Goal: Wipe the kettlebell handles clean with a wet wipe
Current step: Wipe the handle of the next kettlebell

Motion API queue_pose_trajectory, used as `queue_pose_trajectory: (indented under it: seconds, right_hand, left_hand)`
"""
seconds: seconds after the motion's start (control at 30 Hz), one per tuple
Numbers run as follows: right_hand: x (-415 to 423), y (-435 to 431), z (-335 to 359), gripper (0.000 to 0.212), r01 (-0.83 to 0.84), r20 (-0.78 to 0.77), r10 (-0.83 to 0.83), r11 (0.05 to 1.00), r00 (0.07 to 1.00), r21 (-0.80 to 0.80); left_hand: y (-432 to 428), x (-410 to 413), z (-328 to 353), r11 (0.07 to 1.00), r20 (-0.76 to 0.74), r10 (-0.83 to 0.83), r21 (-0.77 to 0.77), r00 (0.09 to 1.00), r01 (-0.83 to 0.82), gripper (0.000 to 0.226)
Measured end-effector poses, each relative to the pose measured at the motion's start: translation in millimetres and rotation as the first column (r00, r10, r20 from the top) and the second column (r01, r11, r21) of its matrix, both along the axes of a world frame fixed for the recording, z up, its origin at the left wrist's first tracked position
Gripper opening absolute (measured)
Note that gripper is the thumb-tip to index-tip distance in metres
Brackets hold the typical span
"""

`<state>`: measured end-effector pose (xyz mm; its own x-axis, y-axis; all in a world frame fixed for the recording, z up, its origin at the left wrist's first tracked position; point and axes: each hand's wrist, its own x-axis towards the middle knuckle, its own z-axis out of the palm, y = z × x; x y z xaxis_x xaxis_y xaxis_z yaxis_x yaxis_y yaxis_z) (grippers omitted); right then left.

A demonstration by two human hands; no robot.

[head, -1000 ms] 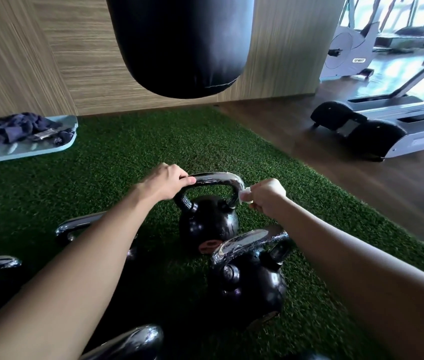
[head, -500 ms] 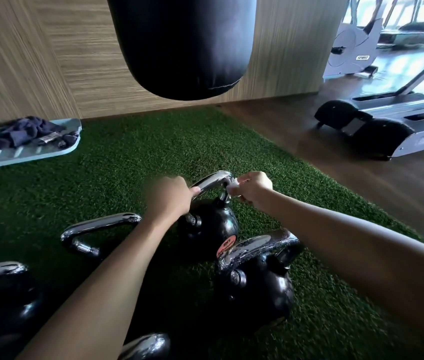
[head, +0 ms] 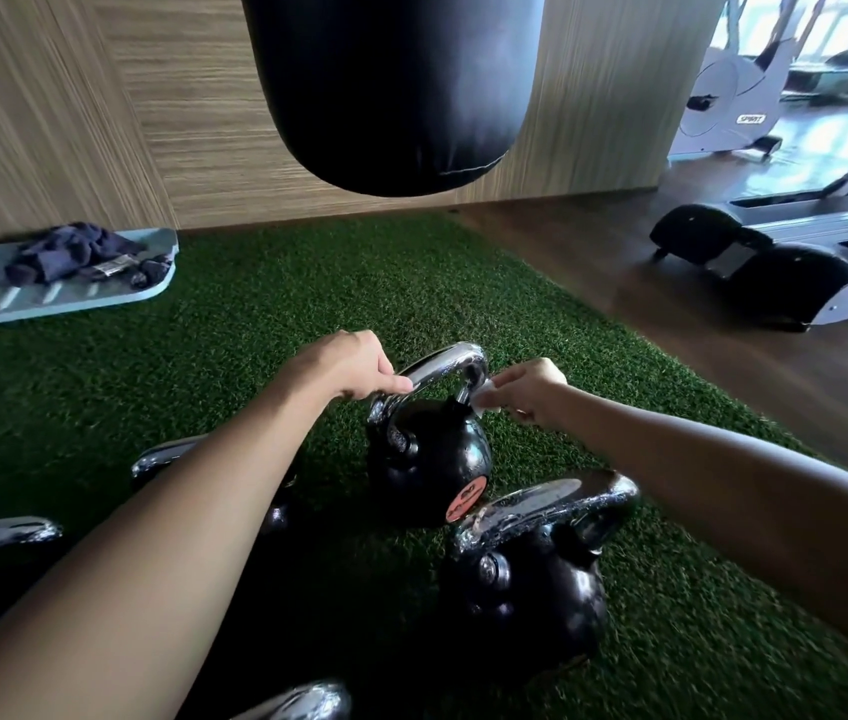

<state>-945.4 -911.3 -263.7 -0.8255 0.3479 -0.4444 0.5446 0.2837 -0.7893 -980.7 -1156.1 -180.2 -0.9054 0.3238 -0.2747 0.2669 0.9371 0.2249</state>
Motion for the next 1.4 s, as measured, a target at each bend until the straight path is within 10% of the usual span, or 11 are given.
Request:
queue_pose_trajectory:
  seconds: [0.63,1.27,1.4]
  right_hand:
    - [4,-11,2,0.023,0.000,-0.190,0.040,0.978,0.981,0.206]
    - [-1,-28,12,0.026,0.196,-0.170,-0.215,0.973,0.962,-0.119]
    - [7,-7,13,0.034,0.046,-0.116,-0.023,0.979,0.993,0.197]
  left_hand:
    - [-16,0,-13,0.994,-0.051,-0.072,0.082,0.996,0.076,0.049]
    - [-10,-14,4,0.936,-0.072,-0.352,-0.034,0.933,0.350,0.096]
    - [-10,-9,7,0.939,-0.054,-0.343,-0.047,0.938,0.341,0.096]
